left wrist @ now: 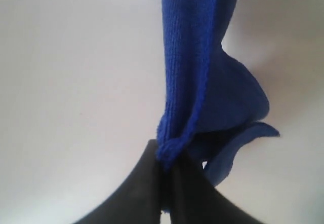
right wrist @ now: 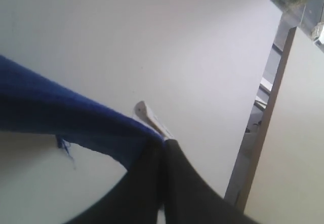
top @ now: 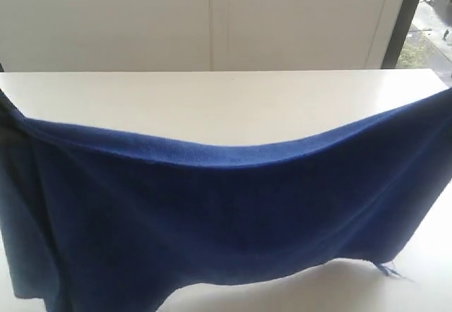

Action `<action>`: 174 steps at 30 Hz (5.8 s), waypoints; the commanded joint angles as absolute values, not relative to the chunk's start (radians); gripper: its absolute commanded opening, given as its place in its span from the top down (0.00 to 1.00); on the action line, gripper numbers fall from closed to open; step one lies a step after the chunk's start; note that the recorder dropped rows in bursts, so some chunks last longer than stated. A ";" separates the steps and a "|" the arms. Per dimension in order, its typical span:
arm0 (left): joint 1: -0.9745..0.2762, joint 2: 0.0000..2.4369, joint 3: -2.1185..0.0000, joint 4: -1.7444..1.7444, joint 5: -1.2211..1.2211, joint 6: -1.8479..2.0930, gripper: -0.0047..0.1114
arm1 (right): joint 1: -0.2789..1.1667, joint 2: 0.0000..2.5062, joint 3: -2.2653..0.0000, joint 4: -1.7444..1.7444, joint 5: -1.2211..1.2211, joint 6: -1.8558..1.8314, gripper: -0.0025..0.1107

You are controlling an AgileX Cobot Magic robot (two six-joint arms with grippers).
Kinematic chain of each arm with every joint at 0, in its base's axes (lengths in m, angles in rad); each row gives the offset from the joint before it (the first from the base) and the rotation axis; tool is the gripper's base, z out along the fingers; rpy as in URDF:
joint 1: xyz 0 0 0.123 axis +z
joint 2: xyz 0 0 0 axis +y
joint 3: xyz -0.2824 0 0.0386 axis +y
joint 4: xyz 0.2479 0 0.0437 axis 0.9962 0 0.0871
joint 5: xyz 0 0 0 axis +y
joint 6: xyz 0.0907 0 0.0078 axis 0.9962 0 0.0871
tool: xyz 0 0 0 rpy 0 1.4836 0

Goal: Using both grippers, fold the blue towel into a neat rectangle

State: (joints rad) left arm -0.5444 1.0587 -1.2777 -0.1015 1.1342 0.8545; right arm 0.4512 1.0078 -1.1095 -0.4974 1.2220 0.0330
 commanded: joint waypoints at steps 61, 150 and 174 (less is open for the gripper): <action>-0.351 1.651 -1.179 -0.107 0.373 0.677 0.29 | 0.186 1.726 -1.244 -1.113 0.747 0.654 0.27; -0.351 1.698 -1.046 0.439 0.636 0.257 0.96 | 0.179 2.025 -1.187 -0.491 0.614 -0.042 0.98; -0.351 1.660 -1.058 -0.516 0.531 0.830 0.96 | 0.322 1.750 -1.185 -0.210 0.520 -0.160 0.98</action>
